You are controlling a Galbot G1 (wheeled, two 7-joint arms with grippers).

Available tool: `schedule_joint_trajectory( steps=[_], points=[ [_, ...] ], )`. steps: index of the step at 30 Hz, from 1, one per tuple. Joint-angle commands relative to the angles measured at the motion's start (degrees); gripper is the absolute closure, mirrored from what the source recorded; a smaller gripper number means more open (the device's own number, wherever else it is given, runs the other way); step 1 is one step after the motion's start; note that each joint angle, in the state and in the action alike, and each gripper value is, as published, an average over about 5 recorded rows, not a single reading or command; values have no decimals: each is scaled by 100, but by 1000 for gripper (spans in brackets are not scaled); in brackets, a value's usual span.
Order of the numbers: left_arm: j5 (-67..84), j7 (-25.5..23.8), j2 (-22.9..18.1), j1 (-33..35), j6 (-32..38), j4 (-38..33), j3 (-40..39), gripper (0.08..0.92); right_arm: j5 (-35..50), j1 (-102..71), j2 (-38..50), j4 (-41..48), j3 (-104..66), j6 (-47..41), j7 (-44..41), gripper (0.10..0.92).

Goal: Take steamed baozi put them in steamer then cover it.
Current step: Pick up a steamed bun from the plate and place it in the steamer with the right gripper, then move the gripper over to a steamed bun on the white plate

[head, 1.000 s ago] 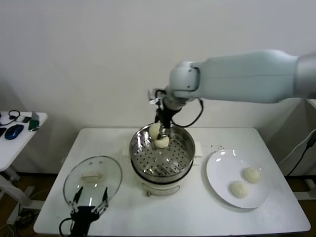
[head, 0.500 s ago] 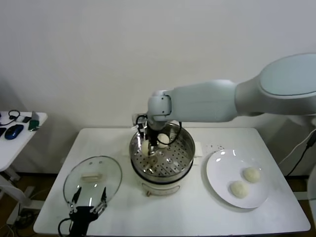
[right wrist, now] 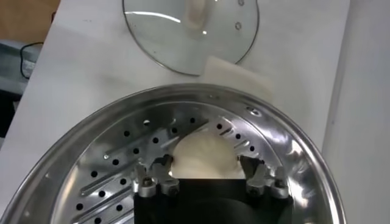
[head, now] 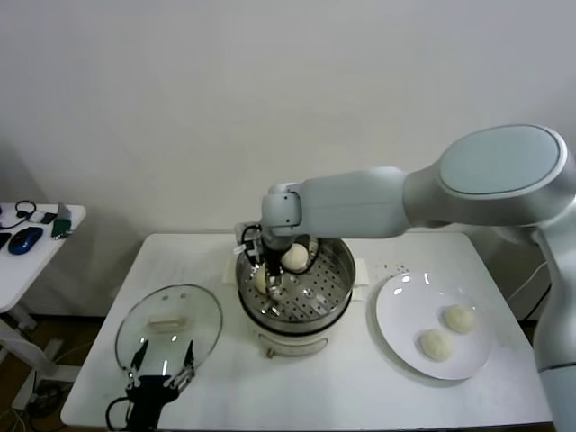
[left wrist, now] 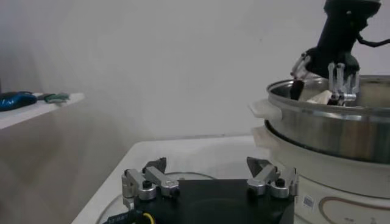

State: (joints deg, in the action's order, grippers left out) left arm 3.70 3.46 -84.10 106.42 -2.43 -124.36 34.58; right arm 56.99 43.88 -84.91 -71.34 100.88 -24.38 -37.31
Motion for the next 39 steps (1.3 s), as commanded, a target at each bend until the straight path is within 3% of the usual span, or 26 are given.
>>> schedule_joint_trajectory(
  steps=[1,9,14,20,27,39],
  points=[
    [-8,0,-6,5,8,-10,-4,177,-181,684,486,-266,64,509,-613,205],
    [-56,-5,-18,40,-8,-103,-37,177,-264,2376,2507,-1694,952,1055,-1559,202],
    [-57,-3,-24,48,-8,-137,-44,177,-1179,2884,4016,-2429,2185,1128,-1451,203],
    [-61,-9,-35,24,-12,-139,-69,177,-2406,2515,5321,-2602,2833,1100,-1197,203],
    [-80,-23,-62,-32,-29,-107,-72,177,-3242,864,5859,-2309,1878,957,-969,203],
    [-123,-23,-91,40,-18,-88,-39,177,-3609,-1685,5797,-1530,-227,774,-684,203]
  ],
)
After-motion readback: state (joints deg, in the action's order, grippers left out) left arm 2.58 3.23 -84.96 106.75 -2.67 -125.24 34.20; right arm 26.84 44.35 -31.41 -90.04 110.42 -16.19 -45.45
